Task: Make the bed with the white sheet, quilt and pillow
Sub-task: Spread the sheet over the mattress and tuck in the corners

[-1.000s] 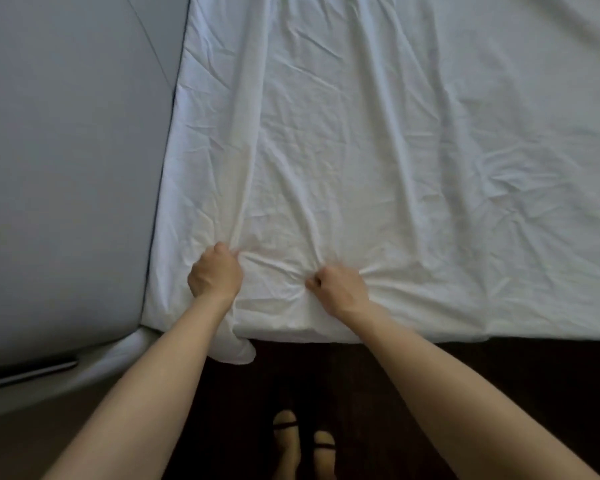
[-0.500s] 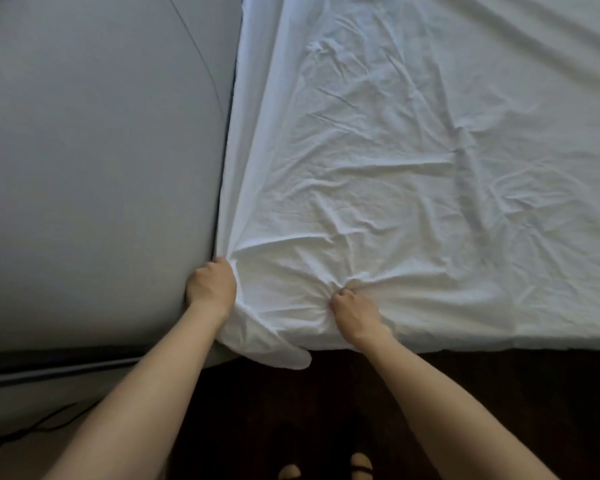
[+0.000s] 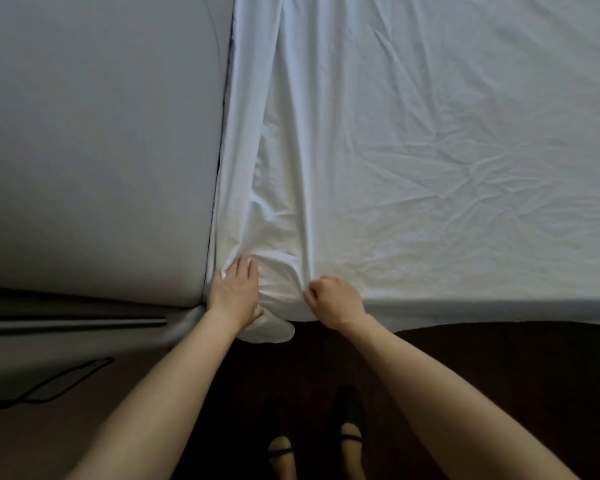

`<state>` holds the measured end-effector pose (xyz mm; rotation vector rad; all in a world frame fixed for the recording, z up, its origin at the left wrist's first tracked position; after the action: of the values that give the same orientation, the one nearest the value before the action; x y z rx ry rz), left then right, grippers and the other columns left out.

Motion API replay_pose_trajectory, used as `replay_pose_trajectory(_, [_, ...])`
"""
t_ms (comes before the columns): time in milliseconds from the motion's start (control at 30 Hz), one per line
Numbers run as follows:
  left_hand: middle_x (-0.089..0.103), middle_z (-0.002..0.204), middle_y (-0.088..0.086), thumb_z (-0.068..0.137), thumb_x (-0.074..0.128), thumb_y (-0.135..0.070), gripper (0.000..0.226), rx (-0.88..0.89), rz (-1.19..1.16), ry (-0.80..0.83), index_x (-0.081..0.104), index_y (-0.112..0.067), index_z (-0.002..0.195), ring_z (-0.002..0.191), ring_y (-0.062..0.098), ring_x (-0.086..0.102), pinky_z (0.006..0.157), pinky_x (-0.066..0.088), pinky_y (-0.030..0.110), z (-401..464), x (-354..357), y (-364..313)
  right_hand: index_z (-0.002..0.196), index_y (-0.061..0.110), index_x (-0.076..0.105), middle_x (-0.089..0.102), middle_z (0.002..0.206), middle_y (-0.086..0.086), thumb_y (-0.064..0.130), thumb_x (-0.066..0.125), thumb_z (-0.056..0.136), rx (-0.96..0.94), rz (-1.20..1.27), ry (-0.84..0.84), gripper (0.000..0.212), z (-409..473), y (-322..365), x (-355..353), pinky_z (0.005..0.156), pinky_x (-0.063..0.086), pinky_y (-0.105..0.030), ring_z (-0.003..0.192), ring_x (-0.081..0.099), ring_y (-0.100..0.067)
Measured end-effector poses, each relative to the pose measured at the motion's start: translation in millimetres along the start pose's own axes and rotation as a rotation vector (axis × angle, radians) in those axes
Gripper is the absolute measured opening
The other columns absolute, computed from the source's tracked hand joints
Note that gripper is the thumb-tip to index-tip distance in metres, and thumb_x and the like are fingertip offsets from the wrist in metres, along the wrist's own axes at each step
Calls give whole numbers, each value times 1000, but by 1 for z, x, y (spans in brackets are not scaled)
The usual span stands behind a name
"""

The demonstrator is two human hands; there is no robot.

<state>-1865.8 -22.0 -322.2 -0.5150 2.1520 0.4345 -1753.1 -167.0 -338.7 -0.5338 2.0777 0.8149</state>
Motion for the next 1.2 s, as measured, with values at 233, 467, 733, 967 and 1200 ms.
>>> replay_pose_trajectory(233, [52,38,6,61,36,-4,32,165,57,-359,60,-11,41,35,20,53,66,56,39,-15,22,-2,101,21,71,63,120,-5,44,80,58,-193,-202,-314,49,14,9,11,90,45,-40,112,59,-31])
replay_pose_trajectory(467, [59,63,8,73,35,-6,28,28,-164,-287,61,-11,65,56,27,63,52,50,34,-43,30,11,61,8,71,68,75,-1,0,79,65,-272,86,-264,12,1,38,38,50,46,-24,68,63,-22])
replay_pose_trajectory(733, [50,135,21,97,42,-16,42,-599,-1116,-186,33,-9,138,117,41,51,92,40,41,-43,41,0,113,14,69,64,111,-2,25,56,92,-204,270,-115,27,12,40,17,79,44,-27,98,59,-19])
replay_pose_trajectory(967, [54,135,10,99,40,-29,44,-746,-1099,-232,38,-24,142,119,34,53,93,43,39,-44,50,-5,135,14,52,60,126,-8,18,50,94,-281,311,-5,41,46,87,20,92,39,-30,112,56,-26])
replay_pose_trajectory(1200, [45,135,15,82,64,-53,73,-1140,-1545,-221,47,-1,130,122,32,49,98,46,40,-44,92,-24,130,13,46,57,133,-5,-4,40,83,-304,403,234,51,48,115,38,105,35,-45,127,49,-23])
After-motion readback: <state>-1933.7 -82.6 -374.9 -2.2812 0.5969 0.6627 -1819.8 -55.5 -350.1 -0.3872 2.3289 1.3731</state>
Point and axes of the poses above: each hand's wrist, its own z-axis towards the middle knuckle, its own x-axis out of the palm, y = z × x, the point moved 1 cm from there along z, towards the middle knuckle
